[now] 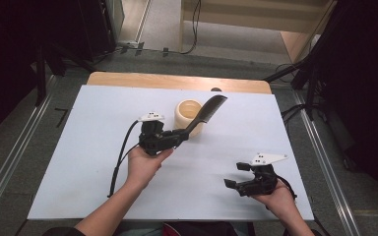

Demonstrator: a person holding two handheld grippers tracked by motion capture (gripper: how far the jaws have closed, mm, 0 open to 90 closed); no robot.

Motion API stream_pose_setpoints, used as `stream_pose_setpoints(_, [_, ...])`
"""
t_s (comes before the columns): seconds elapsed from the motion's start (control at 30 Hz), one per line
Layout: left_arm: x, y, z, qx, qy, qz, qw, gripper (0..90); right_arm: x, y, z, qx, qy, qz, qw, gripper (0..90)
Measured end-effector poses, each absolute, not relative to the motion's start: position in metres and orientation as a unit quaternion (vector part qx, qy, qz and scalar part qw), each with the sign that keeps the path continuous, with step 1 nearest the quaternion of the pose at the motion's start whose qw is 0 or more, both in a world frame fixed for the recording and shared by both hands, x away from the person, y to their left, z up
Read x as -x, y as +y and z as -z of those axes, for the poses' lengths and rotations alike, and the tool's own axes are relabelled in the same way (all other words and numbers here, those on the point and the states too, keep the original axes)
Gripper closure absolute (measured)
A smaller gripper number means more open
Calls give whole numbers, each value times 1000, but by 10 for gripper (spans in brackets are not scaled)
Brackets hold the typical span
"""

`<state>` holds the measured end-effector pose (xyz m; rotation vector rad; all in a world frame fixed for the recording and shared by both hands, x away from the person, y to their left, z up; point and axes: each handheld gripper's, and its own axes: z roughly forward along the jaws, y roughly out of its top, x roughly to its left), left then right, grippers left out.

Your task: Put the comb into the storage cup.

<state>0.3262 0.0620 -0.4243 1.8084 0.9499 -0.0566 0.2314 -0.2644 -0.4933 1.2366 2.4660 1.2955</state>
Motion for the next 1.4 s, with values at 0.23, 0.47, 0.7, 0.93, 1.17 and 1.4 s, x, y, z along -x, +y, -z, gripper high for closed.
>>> stream_pose_setpoints(0.23, [-325,40,435,-751,395,46,528,730,-231,-266,492,-412,803,-429,49,125])
stream_pose_setpoints(0.47, [-323,25,444,-739,399,59,540,730,-231,-267,490,-419,796,-432,53,125])
stream_pose_setpoints(0.7, [-322,13,454,-731,406,66,545,730,-231,-267,489,-425,795,-428,70,125])
stream_pose_setpoints(0.93, [-320,5,462,-723,411,66,552,730,-231,-266,485,-437,790,-422,88,125])
stream_pose_setpoints(1.17, [-320,-2,469,-711,417,71,562,730,-231,-266,481,-457,770,-432,102,125])
stream_pose_setpoints(1.4, [-318,-10,476,-702,421,74,570,730,-231,-268,473,-476,752,-440,123,126])
